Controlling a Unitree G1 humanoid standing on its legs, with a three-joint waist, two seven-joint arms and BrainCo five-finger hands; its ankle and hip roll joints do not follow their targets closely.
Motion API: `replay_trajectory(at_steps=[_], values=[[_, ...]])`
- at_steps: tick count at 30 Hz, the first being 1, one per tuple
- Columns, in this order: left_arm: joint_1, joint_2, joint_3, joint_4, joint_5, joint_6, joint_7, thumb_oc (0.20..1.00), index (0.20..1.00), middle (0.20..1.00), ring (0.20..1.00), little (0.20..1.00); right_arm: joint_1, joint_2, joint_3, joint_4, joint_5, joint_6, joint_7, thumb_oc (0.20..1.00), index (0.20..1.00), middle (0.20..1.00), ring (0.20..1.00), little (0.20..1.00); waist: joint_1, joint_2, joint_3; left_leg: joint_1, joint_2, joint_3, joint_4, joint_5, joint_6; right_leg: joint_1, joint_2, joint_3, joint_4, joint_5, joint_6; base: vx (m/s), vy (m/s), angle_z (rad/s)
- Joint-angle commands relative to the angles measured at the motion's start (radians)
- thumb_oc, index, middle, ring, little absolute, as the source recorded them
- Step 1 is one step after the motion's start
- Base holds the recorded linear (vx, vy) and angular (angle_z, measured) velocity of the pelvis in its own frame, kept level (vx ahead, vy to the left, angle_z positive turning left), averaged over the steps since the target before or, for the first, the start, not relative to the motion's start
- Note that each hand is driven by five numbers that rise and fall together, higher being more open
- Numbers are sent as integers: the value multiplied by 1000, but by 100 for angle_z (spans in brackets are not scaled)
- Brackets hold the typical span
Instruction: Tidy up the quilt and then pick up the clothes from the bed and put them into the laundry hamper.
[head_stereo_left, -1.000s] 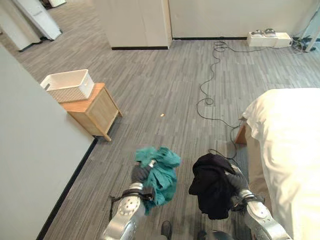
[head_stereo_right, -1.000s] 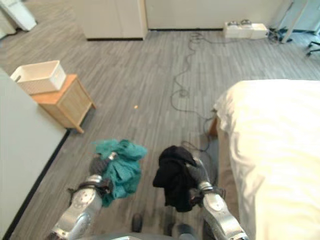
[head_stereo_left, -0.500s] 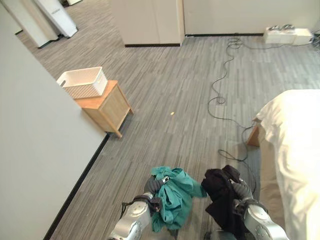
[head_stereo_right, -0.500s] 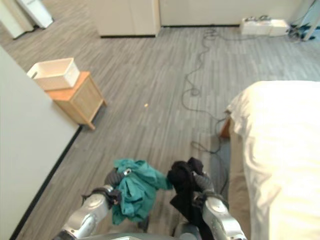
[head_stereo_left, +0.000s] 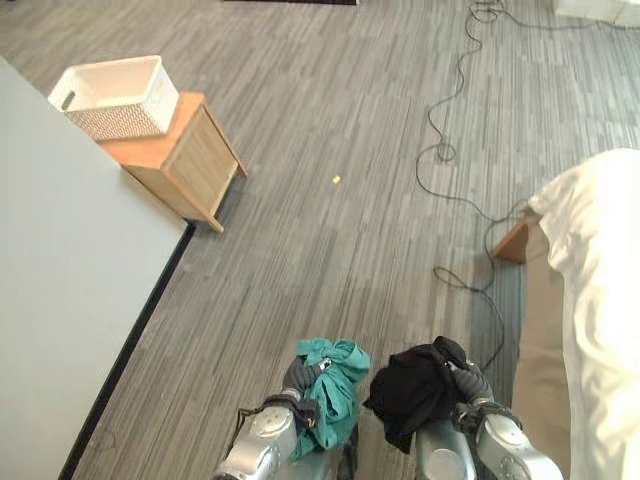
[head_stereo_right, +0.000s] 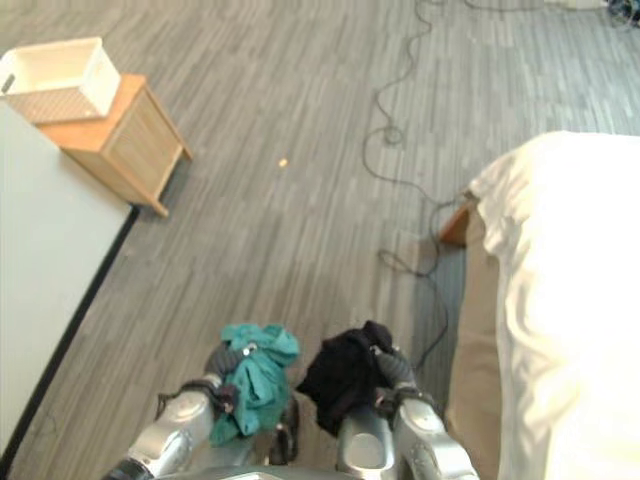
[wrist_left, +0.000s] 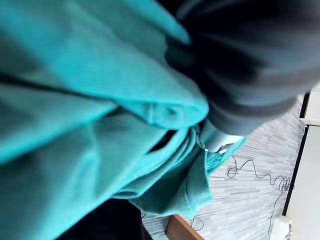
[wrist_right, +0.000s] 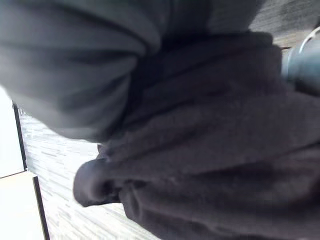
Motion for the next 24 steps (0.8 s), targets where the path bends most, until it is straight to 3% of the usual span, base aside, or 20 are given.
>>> replay_trajectory(at_steps=[1, 3, 4, 6, 7, 9, 10, 11, 12, 14, 16, 17, 18, 19, 20, 21, 23, 24], values=[[2, 6, 49, -113, 0, -50, -41, 200, 200, 200, 200, 200, -30, -37, -23, -87, 50, -58, 36, 200, 200, 200, 200, 200, -21, -34, -61, 53, 207, 25, 377, 270, -66, 82, 43, -1, -73, -26, 1, 674, -402, 68], [-10, 4, 54, -115, -11, -36, -35, 200, 200, 200, 200, 200, -39, -55, -29, -80, 64, -48, 41, 200, 200, 200, 200, 200, -14, -46, -54, -49, 231, 7, 524, 326, -75, 130, 57, 8, -87, -47, -29, 451, -275, 20], [-22, 3, 58, -110, -22, -25, -40, 200, 200, 200, 200, 200, -47, -67, -34, -59, 74, -52, 45, 200, 200, 200, 200, 200, -7, -52, -46, -126, 231, 5, 590, 319, -64, 169, 60, 13, -96, -63, -46, 475, -171, -23], [-35, -5, 60, -95, -36, -16, -55, 200, 200, 200, 200, 200, -62, -74, -41, -11, 78, -68, 67, 200, 200, 200, 200, 200, 16, -54, -28, -255, 169, 34, 611, 268, -37, 237, 60, 17, -119, -76, -54, 564, -48, -8], [-29, -9, 54, -99, -52, -22, -54, 200, 200, 200, 200, 200, -60, -71, -45, -1, 58, -69, 90, 200, 200, 200, 200, 200, 44, -55, -15, -335, 86, 80, 528, 229, -18, 289, 61, 29, -148, -87, -47, 585, 69, 15], [-9, -8, 51, -114, -64, -30, -42, 200, 200, 200, 200, 200, -48, -75, -39, -24, 39, -51, 104, 200, 200, 200, 200, 200, 71, -38, -10, -334, 28, 109, 280, 236, -11, 337, 89, 48, -175, -104, -30, 618, 112, 10], [-2, -7, 49, -119, -64, -32, -40, 200, 200, 200, 200, 200, -43, -75, -37, -31, 32, -44, 106, 200, 200, 200, 200, 200, 79, -35, -7, -328, 20, 116, 212, 248, -12, 350, 96, 52, -183, -108, -26, 752, 102, -36], [22, -7, 40, -129, -53, -43, -44, 200, 200, 200, 200, 200, -28, -84, -22, -46, 40, -46, 91, 200, 200, 200, 200, 200, 102, -21, -2, -328, 21, 126, 5, 305, -22, 396, 119, 62, -195, -126, -19, 749, 81, -49], [35, -6, 32, -137, -50, -51, -45, 200, 200, 200, 200, 200, -21, -90, -11, -48, 48, -53, 81, 200, 200, 200, 200, 200, 117, -14, 2, -340, 24, 130, -90, 336, -29, 427, 131, 69, -199, -140, -18, 866, 90, -54], [49, -10, 20, -140, -38, -72, -52, 200, 200, 200, 200, 200, -19, -96, 8, -31, 56, -93, 72, 200, 200, 200, 200, 200, 140, -16, 11, -371, 42, 148, -143, 352, -42, 486, 121, 51, -177, -201, -10, 719, 92, -40], [58, -15, 33, -137, -30, -74, -68, 200, 200, 200, 200, 200, -27, -89, 16, -26, 55, -100, 59, 200, 200, 200, 200, 200, 160, -24, 1, -366, 51, 166, -124, 325, -40, 529, 102, 31, -142, -238, 11, 561, 104, -36], [65, -17, 41, -131, -10, -72, -67, 200, 200, 200, 200, 200, -35, -81, 19, -21, 56, -97, 49, 200, 200, 200, 200, 200, 174, -33, -15, -357, 54, 180, -106, 320, -35, 561, 91, 24, -123, -229, 28, 562, 123, -36], [61, -16, 37, -132, -8, -80, -66, 200, 200, 200, 200, 200, -51, -56, 32, -14, 47, -105, 41, 200, 200, 200, 200, 200, 194, -50, -36, -353, 36, 184, -72, 299, -13, 553, 46, -5, 0, -166, 68, 564, 156, -37], [60, -17, 40, -140, -11, -79, -68, 200, 200, 200, 200, 200, -54, -48, 36, -17, 35, -107, 44, 200, 200, 200, 200, 200, 199, -55, -43, -341, 26, 189, -74, 289, 3, 533, 29, -16, 81, -125, 85, 676, 307, -47], [62, -13, 39, -174, -4, -47, -58, 200, 200, 200, 200, 200, -37, -37, 34, -47, 16, -92, 35, 200, 200, 200, 200, 200, 196, -42, -62, -298, 5, 192, -82, 267, 43, 465, 10, -12, 329, 1, 111, 606, 351, -29], [61, -11, 32, -183, 7, -38, -42, 200, 200, 200, 200, 200, -27, -31, 36, -63, 9, -82, 26, 200, 200, 200, 200, 200, 185, -29, -70, -259, -3, 189, -96, 254, 63, 406, 0, -8, 447, 59, 118, 633, 377, 2], [52, -5, 25, -172, -18, -44, -9, 200, 200, 200, 200, 200, -17, -23, 48, -77, -1, -64, 23, 200, 200, 200, 200, 200, 157, -3, -80, -171, -7, 172, -134, 218, 88, 268, -52, -17, 593, 58, 94, 559, 270, 39], [45, -2, 28, -166, -37, -45, -4, 200, 200, 200, 200, 200, -12, -19, 56, -85, -11, -58, 23, 200, 200, 200, 200, 200, 142, 12, -81, -122, -6, 165, -148, 198, 100, 203, -78, -36, 594, 29, 71, 557, 189, 41]])
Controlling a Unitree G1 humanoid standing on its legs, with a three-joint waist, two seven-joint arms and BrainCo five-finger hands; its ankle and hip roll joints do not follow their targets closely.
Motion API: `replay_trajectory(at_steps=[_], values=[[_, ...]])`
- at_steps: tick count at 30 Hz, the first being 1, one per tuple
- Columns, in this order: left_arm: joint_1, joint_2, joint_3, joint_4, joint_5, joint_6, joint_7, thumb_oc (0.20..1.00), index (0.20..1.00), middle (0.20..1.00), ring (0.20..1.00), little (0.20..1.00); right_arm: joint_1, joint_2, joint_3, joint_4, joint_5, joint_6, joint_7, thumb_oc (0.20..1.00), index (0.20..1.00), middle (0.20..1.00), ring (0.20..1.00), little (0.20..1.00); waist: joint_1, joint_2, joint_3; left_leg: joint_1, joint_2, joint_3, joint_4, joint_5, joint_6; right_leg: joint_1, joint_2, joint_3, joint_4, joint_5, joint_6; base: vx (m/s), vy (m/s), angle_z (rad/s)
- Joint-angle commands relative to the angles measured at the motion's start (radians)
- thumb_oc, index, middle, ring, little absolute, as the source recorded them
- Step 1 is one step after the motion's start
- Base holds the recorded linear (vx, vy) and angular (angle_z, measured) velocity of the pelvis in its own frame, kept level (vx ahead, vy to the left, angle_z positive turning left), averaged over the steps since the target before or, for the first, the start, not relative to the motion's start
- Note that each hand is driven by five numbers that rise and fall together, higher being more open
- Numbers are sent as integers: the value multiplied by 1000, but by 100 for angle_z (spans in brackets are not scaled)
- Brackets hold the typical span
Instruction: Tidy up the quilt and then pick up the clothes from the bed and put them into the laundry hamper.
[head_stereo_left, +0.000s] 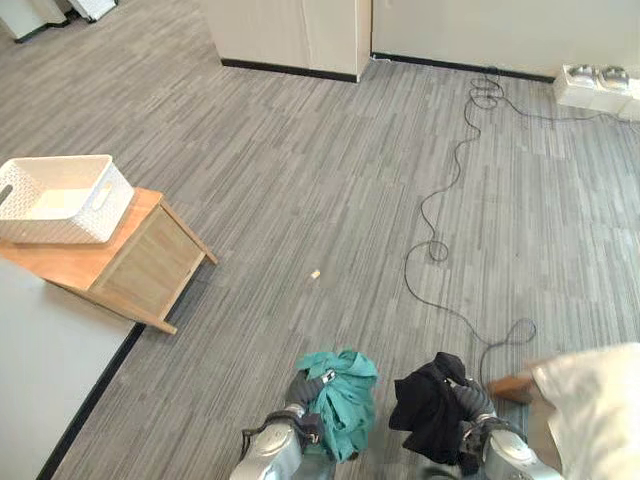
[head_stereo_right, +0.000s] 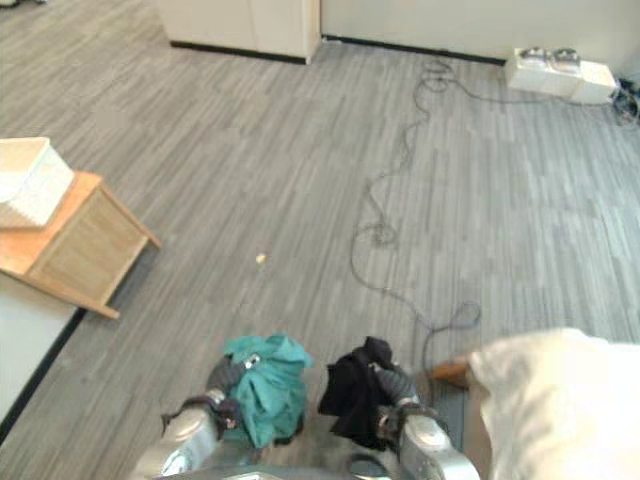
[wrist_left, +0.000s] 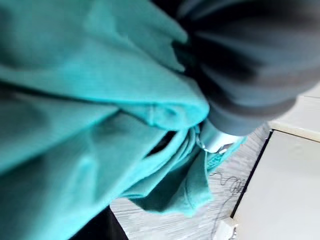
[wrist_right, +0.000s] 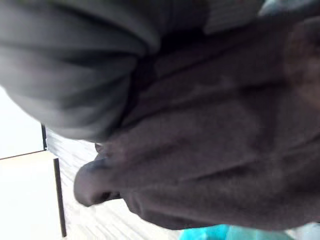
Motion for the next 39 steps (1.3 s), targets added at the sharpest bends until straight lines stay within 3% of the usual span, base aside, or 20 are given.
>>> replay_trajectory(at_steps=[1, 3, 6, 9, 14, 15, 16, 17, 18, 19, 20, 22, 25, 26, 27, 28, 33, 37, 38, 39], values=[[-11, 30, 17, -108, -21, -46, 22, 200, 200, 200, 200, 200, -63, 39, -15, -54, -37, -31, 7, 200, 200, 200, 200, 200, 18, 78, -1, 79, 107, -22, -133, 11, -84, -59, -47, 9, -200, 315, 36, 516, 76, 48], [-19, 43, 24, -111, -33, -37, 15, 200, 200, 200, 200, 200, -55, 48, -9, -63, -49, -34, -2, 200, 200, 200, 200, 200, -14, 91, 11, 149, 104, -80, -147, -16, -89, -153, -12, -1, -346, 267, 8, 540, -100, 64], [-42, 60, 19, -73, -42, -34, -17, 200, 200, 200, 200, 200, -60, 36, -41, -39, -25, -68, 8, 200, 200, 200, 200, 200, -80, 34, 24, 234, 55, -210, -141, -123, -106, -194, 10, 67, -958, 386, 47, 677, -296, 135], [-48, 73, 21, -54, -48, -36, -48, 200, 200, 200, 200, 200, -53, 28, -69, -54, -17, -65, 19, 200, 200, 200, 200, 200, -119, 28, 30, 297, 60, -264, -114, -204, -116, -227, 15, 120, -1106, 455, 78, 674, -208, 127], [-12, 90, 40, -67, -18, -13, -84, 200, 200, 200, 200, 200, -36, 15, -91, -39, 25, -83, 34, 200, 200, 200, 200, 200, -143, 21, 13, 373, 125, -290, -8, -234, -163, -207, 33, 150, -970, 423, 75, 623, -255, 88], [-10, 91, 45, -59, -18, -19, -96, 200, 200, 200, 200, 200, -46, 5, -92, -27, 25, -103, 47, 200, 200, 200, 200, 200, -157, 30, 5, 388, 183, -257, 62, -149, -196, -194, 50, 146, -921, 387, 56, 499, -223, 74], [-10, 92, 47, -58, -21, -24, -98, 200, 200, 200, 200, 200, -48, 2, -92, -27, 22, -106, 56, 200, 200, 200, 200, 200, -161, 32, 3, 388, 193, -251, 74, -132, -202, -189, 54, 145, -914, 380, 52, 636, -293, 88], [-6, 91, 61, -63, -25, -31, -96, 200, 200, 200, 200, 200, -55, -17, -101, -46, 18, -85, 74, 200, 200, 200, 200, 200, -174, 39, -5, 379, 262, -183, 198, 18, -253, -163, 70, 112, -887, 332, 22, 521, -274, 53], [-8, 87, 68, -66, -26, -25, -85, 200, 200, 200, 200, 200, -63, -27, -105, -47, 16, -68, 79, 200, 200, 200, 200, 200, -174, 36, -5, 342, 297, -155, 308, 95, -281, -135, 75, 91, -885, 311, 0, 504, -269, 42], [-9, 85, 70, -66, -29, -24, -77, 200, 200, 200, 200, 200, -66, -30, -106, -46, 16, -64, 78, 200, 200, 200, 200, 200, -174, 35, -5, 326, 307, -151, 337, 112, -288, -126, 77, 84, -884, 305, -7, 504, -348, 29], [-31, 85, 78, -68, -52, 7, -82, 200, 200, 200, 200, 200, -82, -51, -114, -24, 25, -66, 73, 200, 200, 200, 200, 200, -148, 15, 17, 110, 342, -114, 577, 160, -299, -24, 79, 52, -911, 275, -57, 410, -265, 42], [-45, 82, 80, -63, -64, 19, -88, 200, 200, 200, 200, 200, -92, -57, -122, 0, 27, -82, 87, 200, 200, 200, 200, 200, -123, 16, 35, -27, 295, -85, 590, 102, -269, 43, 82, 38, -935, 258, -62, 457, -138, 58], [-22, 90, 95, -72, -95, 27, -58, 200, 200, 200, 200, 200, -83, -60, -128, -3, -1, -78, 127, 200, 200, 200, 200, 200, -70, 17, 56, -102, 163, -43, 378, 45, -232, 121, 92, 65, -977, 228, -40, 573, 40, -1], [7, 93, 110, -76, -88, 26, -61, 200, 200, 200, 200, 200, -65, -59, -122, -22, -4, -69, 121, 200, 200, 200, 200, 200, -46, 40, 53, -119, 163, -29, 133, 76, -234, 146, 124, 71, -988, 208, -32, 633, 72, -44], [15, 94, 111, -77, -87, 26, -65, 200, 200, 200, 200, 200, -59, -60, -121, -27, -2, -66, 118, 200, 200, 200, 200, 200, -42, 38, 53, -105, 159, -20, 84, 88, -235, 156, 122, 71, -988, 201, -30, 861, 97, -57], [45, 95, 114, -80, -71, 11, -90, 200, 200, 200, 200, 200, -33, -68, -114, -35, 11, -80, 108, 200, 200, 200, 200, 200, -19, 51, 47, -110, 177, 10, -116, 133, -247, 205, 133, 65, -992, 169, -23, 556, 62, -35], [76, 95, 113, -73, -76, -34, -96, 200, 200, 200, 200, 200, -28, -66, -86, -13, 3, -122, 118, 200, 200, 200, 200, 200, 10, 35, 19, -94, 186, 115, -228, 110, -234, 314, 99, 23, -938, 95, 25, 611, 142, -16], [54, 73, 102, -40, -48, -65, -71, 200, 200, 200, 200, 200, -66, -31, -54, 25, 9, -101, 107, 200, 200, 200, 200, 200, 51, 2, -24, -78, 133, 57, -167, 118, -178, 324, 39, 29, -700, 239, 78, 583, 191, 0], [43, 80, 97, -71, -42, -42, -53, 200, 200, 200, 200, 200, -60, -21, -53, 9, -6, -87, 110, 200, 200, 200, 200, 200, 50, 12, -39, -43, 105, 32, -159, 100, -138, 263, 14, 36, -438, 366, 107, 606, 330, -26], [37, 85, 93, -84, -40, -27, -38, 200, 200, 200, 200, 200, -57, -18, -53, -4, -14, -74, 105, 200, 200, 200, 200, 200, 46, 19, -43, -26, 93, 20, -153, 84, -121, 218, 4, 51, -339, 407, 116, 631, 346, -20]])
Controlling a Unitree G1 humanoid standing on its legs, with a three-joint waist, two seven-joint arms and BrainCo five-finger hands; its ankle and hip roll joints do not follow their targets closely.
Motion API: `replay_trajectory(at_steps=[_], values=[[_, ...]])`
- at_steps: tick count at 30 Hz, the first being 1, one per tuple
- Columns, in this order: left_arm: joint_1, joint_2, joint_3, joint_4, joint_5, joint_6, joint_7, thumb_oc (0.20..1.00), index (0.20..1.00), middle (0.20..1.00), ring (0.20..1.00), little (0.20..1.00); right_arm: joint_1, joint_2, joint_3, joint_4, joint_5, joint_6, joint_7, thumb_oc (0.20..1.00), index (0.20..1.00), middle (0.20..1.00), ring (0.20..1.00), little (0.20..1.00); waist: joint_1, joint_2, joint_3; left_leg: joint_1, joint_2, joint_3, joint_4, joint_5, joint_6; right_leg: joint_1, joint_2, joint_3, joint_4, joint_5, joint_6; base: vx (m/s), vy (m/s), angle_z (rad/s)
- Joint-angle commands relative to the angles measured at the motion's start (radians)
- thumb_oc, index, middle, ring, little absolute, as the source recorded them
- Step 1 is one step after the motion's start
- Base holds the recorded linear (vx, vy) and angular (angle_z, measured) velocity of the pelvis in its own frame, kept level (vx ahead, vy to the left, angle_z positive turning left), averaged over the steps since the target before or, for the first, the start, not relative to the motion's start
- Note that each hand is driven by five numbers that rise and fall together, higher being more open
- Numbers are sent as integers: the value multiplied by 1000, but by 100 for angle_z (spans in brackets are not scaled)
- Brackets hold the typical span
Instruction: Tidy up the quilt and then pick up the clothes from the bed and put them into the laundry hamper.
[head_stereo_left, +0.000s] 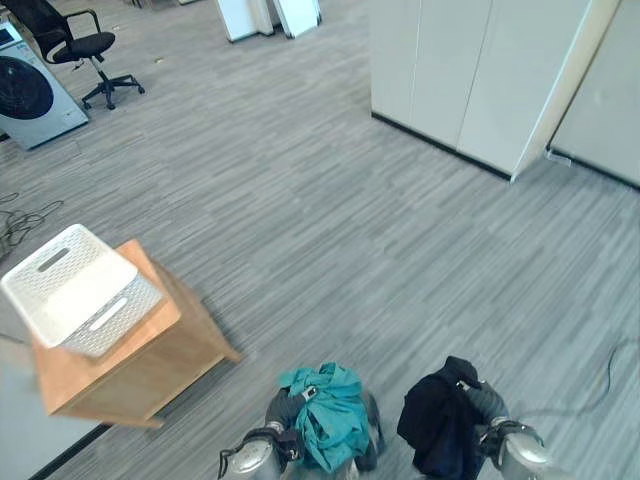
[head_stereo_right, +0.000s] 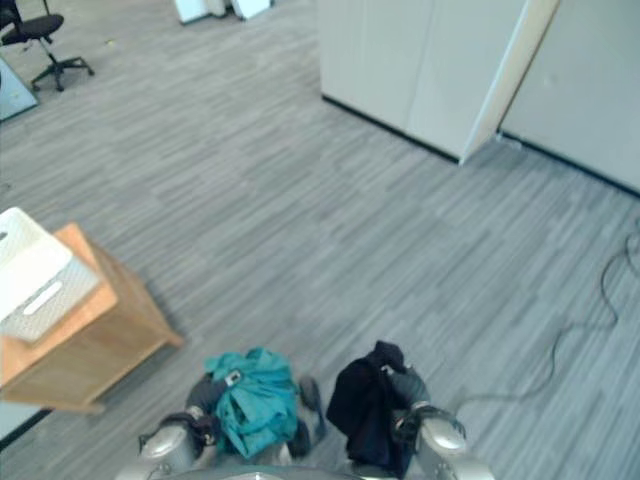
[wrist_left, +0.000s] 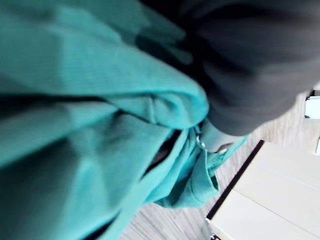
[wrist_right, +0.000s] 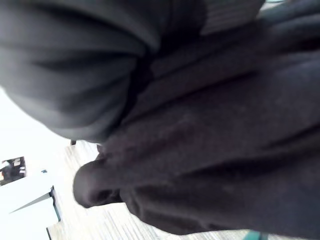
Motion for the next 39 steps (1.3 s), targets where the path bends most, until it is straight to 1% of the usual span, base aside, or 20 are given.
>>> replay_trajectory(at_steps=[1, 2, 3, 4, 5, 8, 10, 13, 15, 17, 18, 19, 21, 23, 27, 28, 31, 33, 35, 39], values=[[-62, 17, 3, -111, 15, -28, 47, 200, 200, 200, 200, 200, -28, 10, -44, -111, -20, -22, 8, 200, 200, 200, 200, 200, 15, 23, -16, 15, 64, -144, -107, 42, -175, 14, -260, 77, 115, 493, 123, 537, 294, -2], [-70, 17, 2, -104, 10, -26, 65, 200, 200, 200, 200, 200, -32, 13, -34, -117, -16, -12, -13, 200, 200, 200, 200, 200, 0, 58, -14, 67, 74, -171, -118, 25, -161, -117, -283, 96, 248, 515, 110, 618, 308, 45], [-77, 20, 6, -100, -11, -32, 72, 200, 200, 200, 200, 200, -33, 15, -24, -127, -19, -8, -24, 200, 200, 200, 200, 200, -26, 92, -1, 124, 82, -205, -128, 1, -151, -276, -281, 103, 295, 487, 80, 481, 246, 62], [-78, 21, 7, -101, -14, -30, 71, 200, 200, 200, 200, 200, -32, 14, -23, -130, -19, -8, -26, 200, 200, 200, 200, 200, -29, 92, 0, 128, 79, -207, -130, 0, -149, -296, -285, 105, 304, 479, 77, 623, 91, 98], [-70, 32, 19, -121, -36, -31, 51, 200, 200, 200, 200, 200, -13, 21, -27, -162, -39, 10, -38, 200, 200, 200, 200, 200, -63, 112, 24, 183, 72, -269, -113, -40, -159, -425, -256, 93, 144, 396, 24, 537, -81, 106], [-65, 49, 24, -116, -23, -17, -6, 200, 200, 200, 200, 200, 16, 25, -56, -163, -33, 4, -26, 200, 200, 200, 200, 200, -108, 52, 33, 254, 6, -401, -88, -145, -168, -390, -202, 131, -391, 445, 42, 683, -259, 129], [-71, 52, 16, -94, -4, -24, -24, 200, 200, 200, 200, 200, 21, 27, -68, -150, -26, -14, -1, 200, 200, 200, 200, 200, -132, 37, 37, 306, 3, -466, -80, -201, -176, -399, -185, 173, -623, 468, 62, 627, -207, 147], [-64, 49, -1, -92, 15, -35, -54, 200, 200, 200, 200, 200, 32, 22, -96, -147, -10, -34, 24, 200, 200, 200, 200, 200, -163, 23, 26, 379, 37, -494, -54, -277, -200, -417, -181, 200, -664, 465, 85, 679, -174, 135], [-65, 45, -12, -93, 34, -20, -61, 200, 200, 200, 200, 200, 28, 16, -95, -137, 28, -46, 10, 200, 200, 200, 200, 200, -176, 19, 13, 401, 63, -500, -6, -278, -221, -403, -180, 232, -618, 471, 89, 580, -207, 131], [-75, 36, -26, -77, 30, -22, -64, 200, 200, 200, 200, 200, 4, 3, -87, -109, 43, -80, -6, 200, 200, 200, 200, 200, -194, 28, 9, 422, 156, -413, 115, -176, -265, -372, -175, 215, -522, 446, 74, 490, -180, 112], [-77, 37, -26, -78, 28, -20, -68, 200, 200, 200, 200, 200, 2, 1, -85, -109, 42, -84, -5, 200, 200, 200, 200, 200, -198, 25, 7, 420, 165, -399, 128, -152, -272, -368, -179, 211, -518, 444, 72, 298, -129, 131], [-83, 37, -29, -87, 26, -21, -71, 200, 200, 200, 200, 200, -3, -11, -84, -118, 47, -88, -10, 200, 200, 200, 200, 200, -209, 26, 6, 406, 216, -350, 210, -63, -304, -336, -174, 198, -516, 425, 54, 367, -205, 128], [-111, 36, -27, -107, 0, 13, -49, 200, 200, 200, 200, 200, -22, -43, -103, -114, 53, -73, -22, 200, 200, 200, 200, 200, -201, 7, 26, 207, 308, -269, 567, 108, -360, -211, -166, 152, -531, 381, -18, 549, -357, 134], [-150, 37, -34, -87, -17, 34, -67, 200, 200, 200, 200, 200, -19, -55, -135, -82, 72, -97, -18, 200, 200, 200, 200, 200, -183, -5, 54, -19, 291, -224, 649, 86, -342, -110, -162, 118, -554, 347, -47, 463, -225, 100], [-149, 44, -28, -100, -34, 43, -69, 200, 200, 200, 200, 200, -1, -56, -162, -72, 60, -108, 19, 200, 200, 200, 200, 200, -154, 0, 77, -43, 238, -131, 415, 38, -320, -40, -160, 79, -574, 298, -34, 409, 52, 40], [-119, 45, -26, -123, -27, 37, -65, 200, 200, 200, 200, 200, 28, -54, -169, -90, 45, -103, 35, 200, 200, 200, 200, 200, -133, 27, 73, -36, 215, -73, 99, 72, -318, -5, -137, 56, -578, 268, -16, 593, 143, -45], [-97, 39, -42, -122, -14, 14, -87, 200, 200, 200, 200, 200, 64, -61, -154, -84, 45, -139, 43, 200, 200, 200, 200, 200, -111, 31, 59, -60, 190, 5, -192, 122, -331, 86, -141, 30, -576, 203, 8, 692, 190, 8], [-92, 35, -49, -118, -17, 0, -97, 200, 200, 200, 200, 200, 69, -63, -142, -78, 37, -154, 47, 200, 200, 200, 200, 200, -103, 28, 55, -80, 194, 24, -223, 128, -333, 117, -146, 18, -575, 179, 13, 514, 177, 23], [-88, 29, -50, -108, -9, -19, -112, 200, 200, 200, 200, 200, 55, -64, -116, -69, 21, -151, 46, 200, 200, 200, 200, 200, -105, 24, 34, -78, 221, 120, -217, 99, -316, 171, -170, -20, -542, 120, 39, 601, 262, -19], [-116, 16, -61, -87, 1, -27, -70, 200, 200, 200, 200, 200, 25, -30, -86, -24, 7, -124, 48, 200, 200, 200, 200, 200, -76, -4, 1, -43, 184, 95, -164, 66, -260, 206, -246, -29, -385, 188, 81, 558, 248, 10]])
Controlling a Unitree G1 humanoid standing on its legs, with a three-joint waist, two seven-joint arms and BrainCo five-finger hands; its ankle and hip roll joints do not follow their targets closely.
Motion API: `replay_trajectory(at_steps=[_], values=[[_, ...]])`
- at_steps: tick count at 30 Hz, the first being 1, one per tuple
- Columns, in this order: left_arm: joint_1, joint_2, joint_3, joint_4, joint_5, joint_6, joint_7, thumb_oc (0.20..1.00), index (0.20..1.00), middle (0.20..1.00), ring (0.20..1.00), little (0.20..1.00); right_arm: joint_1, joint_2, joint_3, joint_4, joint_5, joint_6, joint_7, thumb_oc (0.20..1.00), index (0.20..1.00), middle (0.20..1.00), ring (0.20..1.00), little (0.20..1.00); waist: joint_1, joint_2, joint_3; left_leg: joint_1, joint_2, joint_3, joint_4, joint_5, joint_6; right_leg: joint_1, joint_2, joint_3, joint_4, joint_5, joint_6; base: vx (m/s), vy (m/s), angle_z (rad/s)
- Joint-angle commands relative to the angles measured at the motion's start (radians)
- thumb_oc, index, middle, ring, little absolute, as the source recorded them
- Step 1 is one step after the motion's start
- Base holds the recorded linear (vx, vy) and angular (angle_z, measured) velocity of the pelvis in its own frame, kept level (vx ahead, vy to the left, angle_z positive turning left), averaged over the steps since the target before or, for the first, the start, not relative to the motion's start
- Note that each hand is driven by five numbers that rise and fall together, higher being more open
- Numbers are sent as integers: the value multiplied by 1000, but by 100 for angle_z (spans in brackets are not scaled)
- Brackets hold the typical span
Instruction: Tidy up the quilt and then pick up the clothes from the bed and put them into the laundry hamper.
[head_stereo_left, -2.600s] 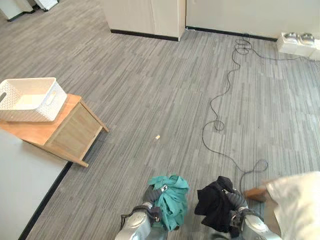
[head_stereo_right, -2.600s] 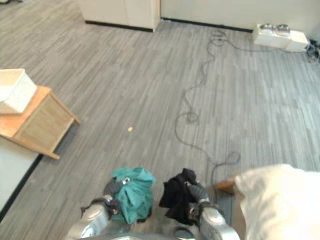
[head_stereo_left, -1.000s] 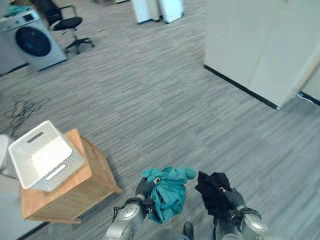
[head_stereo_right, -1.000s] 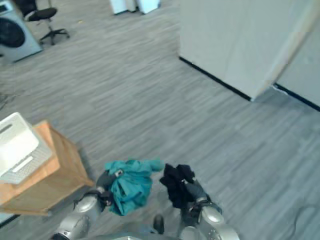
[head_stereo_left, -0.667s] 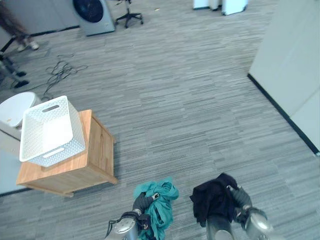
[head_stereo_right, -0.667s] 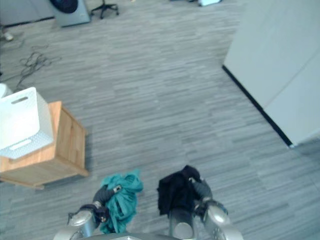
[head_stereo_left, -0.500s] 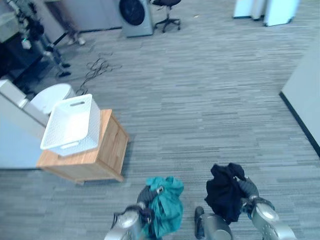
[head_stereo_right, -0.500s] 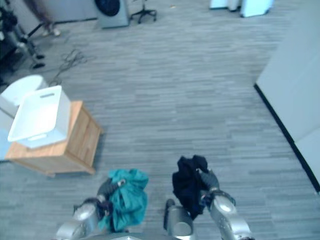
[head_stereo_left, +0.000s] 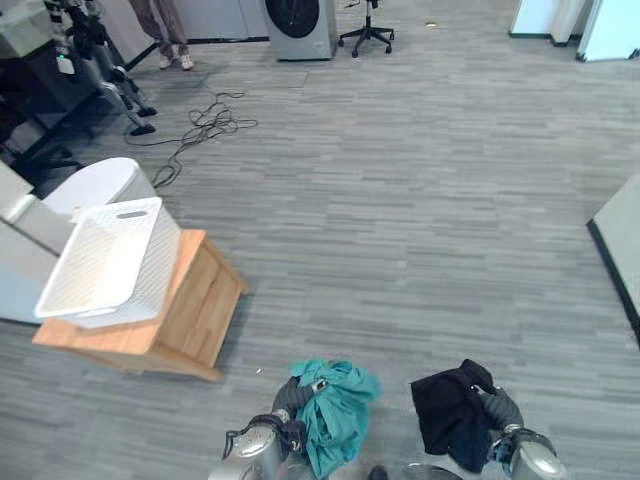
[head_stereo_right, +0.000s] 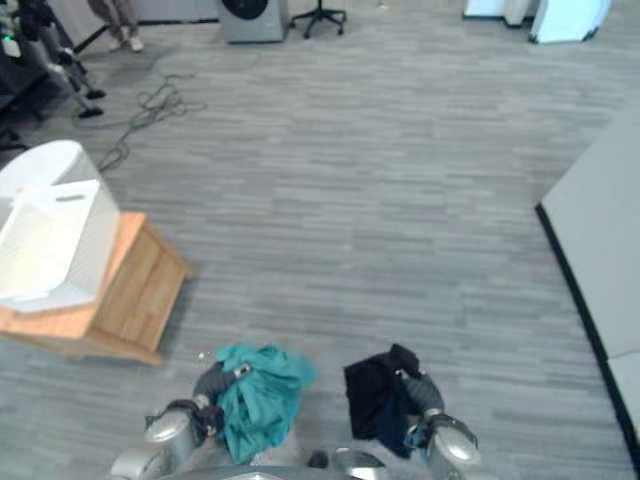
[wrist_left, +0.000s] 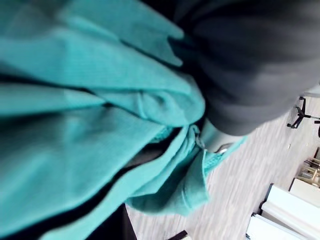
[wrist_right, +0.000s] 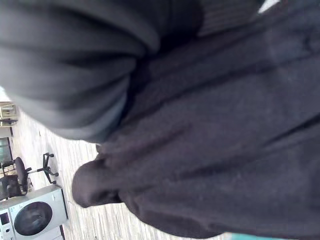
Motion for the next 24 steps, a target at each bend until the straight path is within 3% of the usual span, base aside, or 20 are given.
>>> replay_trajectory(at_steps=[1, 2, 3, 4, 5, 6, 7, 8, 10, 11, 13, 15, 17, 19, 20, 22, 23, 24], values=[[-69, 0, 6, -80, 3, -74, 16, 200, 200, 200, 200, 200, -19, 20, -4, -82, -44, -54, 29, 200, 200, 200, 200, 200, 36, -17, -46, 49, 59, -184, -66, 84, -143, 84, -295, 23, 203, 190, 124, 463, 287, 24], [-82, 3, 3, -85, 1, -64, 17, 200, 200, 200, 200, 200, -20, 27, -5, -85, -53, -50, 28, 200, 200, 200, 200, 200, 35, -12, -49, 62, 46, -181, -51, 77, -129, 65, -316, 19, 307, 244, 131, 605, 452, 7], [-102, 8, -9, -89, -8, -53, 39, 200, 200, 200, 200, 200, -18, 40, -9, -96, -78, -41, 27, 200, 200, 200, 200, 200, 26, -4, -51, 87, 14, -191, -31, 54, -100, -16, -358, 51, 497, 344, 153, 620, 436, -30], [-109, 10, -16, -83, -14, -52, 78, 200, 200, 200, 200, 200, -22, 47, -3, -101, -87, -35, 25, 200, 200, 200, 200, 200, 19, 11, -43, 117, -5, -235, -20, 28, -80, -90, -362, 95, 606, 381, 145, 669, 389, 10], [-112, 11, -16, -78, -7, -43, 112, 200, 200, 200, 200, 200, -34, 54, 8, -103, -85, -33, 17, 200, 200, 200, 200, 200, 12, 24, -33, 155, -15, -272, -19, 4, -70, -187, -347, 128, 643, 379, 135, 694, 227, 138], [-101, 11, -2, -72, -24, -47, 108, 200, 200, 200, 200, 200, -34, 60, 19, -124, -96, -24, 5, 200, 200, 200, 200, 200, -9, 45, -10, 236, -17, -334, -51, -10, -71, -304, -300, 144, 608, 333, 105, 509, 107, 194], [-92, 14, 5, -77, -28, -52, 106, 200, 200, 200, 200, 200, -31, 62, 18, -136, -108, -12, 11, 200, 200, 200, 200, 200, -14, 64, 0, 256, 0, -351, -68, 4, -72, -343, -272, 128, 557, 321, 67, 556, -33, 224], [-66, 23, 10, -94, -8, -52, 89, 200, 200, 200, 200, 200, -18, 61, 8, -151, -109, -3, 7, 200, 200, 200, 200, 200, -31, 57, 10, 311, -22, -437, -99, -10, -79, -373, -218, 135, 359, 306, 55, 452, -192, 152], [-32, 36, 8, -103, 23, -68, 56, 200, 200, 200, 200, 200, 5, 52, -3, -159, -85, -16, 0, 200, 200, 200, 200, 200, -63, 26, 13, 361, -59, -556, -115, -51, -83, -415, -155, 202, 61, 341, 67, 515, -259, 182], [-16, 40, 1, -99, 47, -85, 35, 200, 200, 200, 200, 200, 17, 48, -8, -159, -75, -27, -4, 200, 200, 200, 200, 200, -85, 15, 12, 389, -72, -623, -119, -80, -85, -440, -122, 269, -101, 363, 81, 528, -173, 229], [11, 47, -9, -100, 75, -126, 18, 200, 200, 200, 200, 200, 25, 50, -14, -154, -73, -51, -1, 200, 200, 200, 200, 200, -105, 2, 11, 418, -78, -685, -107, -115, -92, -477, -90, 327, -214, 381, 107, 541, -100, 242], [29, 53, -9, -120, 91, -137, 23, 200, 200, 200, 200, 200, 19, 53, -13, -152, -75, -55, -4, 200, 200, 200, 200, 200, -114, 0, 17, 441, -65, -682, -74, -157, -100, -482, -87, 320, -207, 381, 113, 441, -67, 168], [30, 61, -11, -147, 108, -112, 28, 200, 200, 200, 200, 200, -7, 53, -9, -136, -52, -47, -34, 200, 200, 200, 200, 200, -128, -4, 2, 446, -52, -660, -21, -201, -111, -465, -92, 361, -143, 366, 119, 446, -92, 125], [20, 62, -10, -140, 105, -107, 29, 200, 200, 200, 200, 200, -27, 57, -9, -113, -52, -50, -53, 200, 200, 200, 200, 200, -135, -1, -7, 447, -29, -623, 26, -190, -125, -456, -96, 362, -93, 361, 107, 410, -76, 134], [-5, 65, -15, -132, 79, -93, 7, 200, 200, 200, 200, 200, -47, 54, -11, -97, -48, -61, -77, 200, 200, 200, 200, 200, -147, 2, -16, 410, 26, -537, 158, -135, -155, -415, -119, 326, -52, 331, 82, 418, -93, 175], [-14, 64, -12, -138, 49, -86, 15, 200, 200, 200, 200, 200, -54, 47, -27, -92, -76, -46, -56, 200, 200, 200, 200, 200, -151, 2, -18, 360, 60, -468, 303, -58, -189, -374, -136, 284, -67, 319, 59, 387, -155, 179], [-21, 54, -6, -136, 44, -74, 6, 200, 200, 200, 200, 200, -56, 37, -39, -91, -82, -41, -59, 200, 200, 200, 200, 200, -159, -12, -14, 262, 99, -407, 514, 41, -229, -321, -136, 268, -91, 310, 22, 294, -212, 122], [-25, 50, -4, -134, 40, -67, 5, 200, 200, 200, 200, 200, -56, 34, -43, -89, -88, -39, -56, 200, 200, 200, 200, 200, -160, -18, -12, 211, 111, -390, 580, 59, -235, -300, -135, 260, -98, 307, 7, 253, -215, 108]])
